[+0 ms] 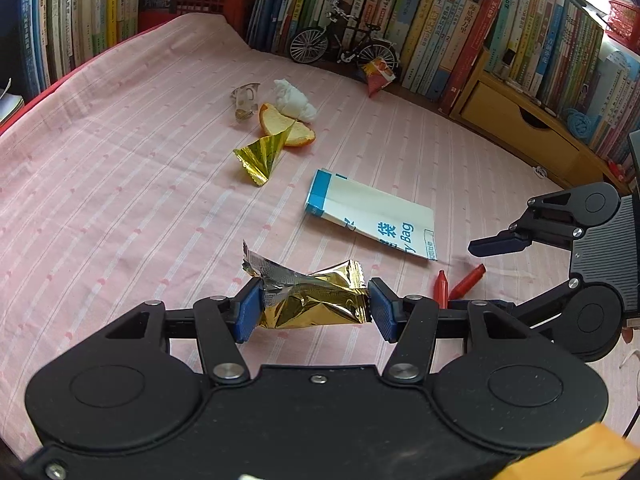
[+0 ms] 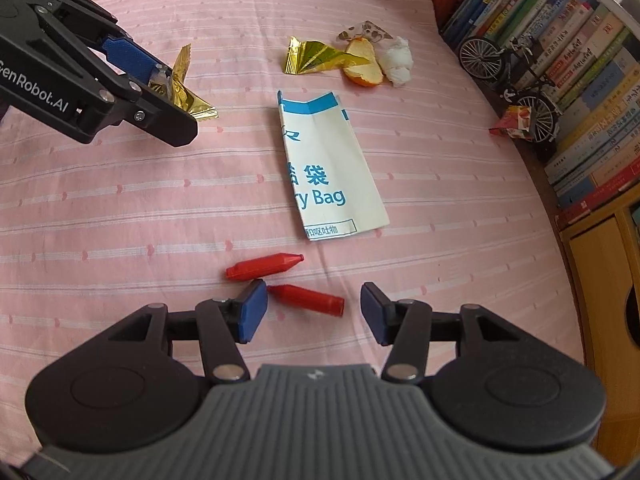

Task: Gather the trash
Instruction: 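Grasp a red plastic stick with the right gripper while the left holds the gold wrapper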

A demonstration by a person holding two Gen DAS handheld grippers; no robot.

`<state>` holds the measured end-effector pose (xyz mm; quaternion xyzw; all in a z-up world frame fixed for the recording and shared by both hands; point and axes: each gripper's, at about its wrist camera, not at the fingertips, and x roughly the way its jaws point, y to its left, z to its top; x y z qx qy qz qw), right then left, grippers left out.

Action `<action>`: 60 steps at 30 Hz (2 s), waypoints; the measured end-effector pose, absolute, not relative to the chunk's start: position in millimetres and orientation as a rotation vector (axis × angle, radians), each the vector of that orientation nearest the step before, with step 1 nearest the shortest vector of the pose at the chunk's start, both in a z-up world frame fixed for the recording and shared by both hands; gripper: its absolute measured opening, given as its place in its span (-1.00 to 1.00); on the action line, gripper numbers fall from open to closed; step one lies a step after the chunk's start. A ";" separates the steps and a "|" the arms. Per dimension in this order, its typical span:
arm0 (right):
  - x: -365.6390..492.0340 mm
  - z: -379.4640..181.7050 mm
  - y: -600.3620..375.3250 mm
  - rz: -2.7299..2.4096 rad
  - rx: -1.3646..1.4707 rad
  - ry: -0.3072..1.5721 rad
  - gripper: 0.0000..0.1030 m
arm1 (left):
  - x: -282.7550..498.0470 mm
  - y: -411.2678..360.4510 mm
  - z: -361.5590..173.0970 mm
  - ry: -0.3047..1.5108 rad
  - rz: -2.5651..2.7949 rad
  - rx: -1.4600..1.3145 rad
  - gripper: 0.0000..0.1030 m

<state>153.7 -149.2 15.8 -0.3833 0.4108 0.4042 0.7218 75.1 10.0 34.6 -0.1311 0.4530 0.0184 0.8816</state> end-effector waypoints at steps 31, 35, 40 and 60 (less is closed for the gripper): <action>161.6 14.1 -169.8 0.412 -0.233 1.046 0.18 | 78.6 -8.4 35.8 0.951 0.043 -0.299 0.06; 159.4 15.0 -172.4 0.392 -0.191 1.047 0.00 | 73.5 -9.2 36.9 0.946 0.036 -0.302 0.05; 153.8 18.4 -178.9 0.364 -0.136 1.044 -0.01 | 62.6 -6.9 39.9 0.938 0.032 -0.301 0.05; 35.2 78.9 -184.3 0.214 0.003 0.925 -0.02 | -52.7 16.3 69.8 0.895 -0.100 -0.262 0.05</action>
